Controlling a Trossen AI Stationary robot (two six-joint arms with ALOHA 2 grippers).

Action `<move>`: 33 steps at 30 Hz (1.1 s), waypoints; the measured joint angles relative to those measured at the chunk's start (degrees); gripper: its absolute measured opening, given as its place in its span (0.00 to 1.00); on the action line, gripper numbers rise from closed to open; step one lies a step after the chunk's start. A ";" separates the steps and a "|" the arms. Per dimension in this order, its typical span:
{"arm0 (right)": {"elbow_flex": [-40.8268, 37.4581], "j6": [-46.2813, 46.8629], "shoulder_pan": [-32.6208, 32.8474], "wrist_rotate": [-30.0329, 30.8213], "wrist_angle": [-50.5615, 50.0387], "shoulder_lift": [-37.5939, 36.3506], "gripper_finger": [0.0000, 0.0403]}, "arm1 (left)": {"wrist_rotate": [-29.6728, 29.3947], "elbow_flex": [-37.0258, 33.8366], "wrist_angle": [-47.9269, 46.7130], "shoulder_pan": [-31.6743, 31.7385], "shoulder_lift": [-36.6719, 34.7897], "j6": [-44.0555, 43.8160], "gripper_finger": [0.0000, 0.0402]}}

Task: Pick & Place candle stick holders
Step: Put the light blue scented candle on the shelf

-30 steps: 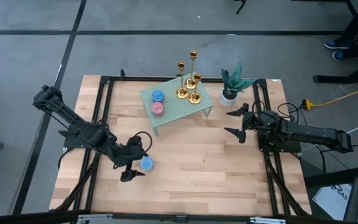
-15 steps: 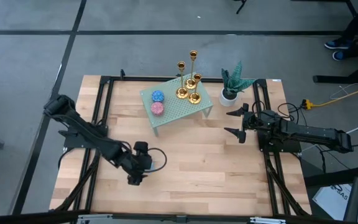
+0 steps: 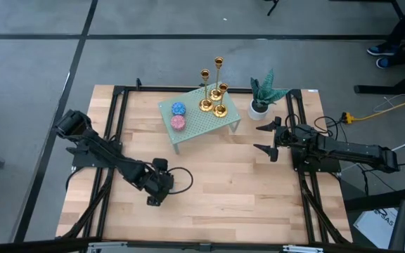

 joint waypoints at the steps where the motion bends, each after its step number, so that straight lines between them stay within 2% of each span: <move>1: -0.02 0.00 0.00 0.00 0.00 0.00 0.96 | 0.03 0.00 0.22 -0.01 0.08 -0.02 1.00; 9: -0.01 -0.01 0.00 -0.02 0.00 0.00 0.96 | 0.04 -0.01 0.93 0.01 0.30 0.27 1.00; 17: 0.00 0.00 0.00 -0.02 0.00 0.00 0.96 | 2.74 -0.01 2.09 0.06 2.33 0.74 1.00; 23: -0.02 -0.02 -0.01 -0.02 0.00 0.00 0.96 | 4.68 -0.01 2.12 0.10 5.27 -3.44 0.99; 27: 0.00 -0.01 -0.01 -0.02 0.00 0.00 0.96 | 4.74 -0.04 2.42 0.10 5.68 -5.13 0.95; 33: 0.00 0.00 -0.02 0.00 0.00 0.00 0.96 | 4.73 -0.04 3.98 0.12 5.72 -5.33 0.84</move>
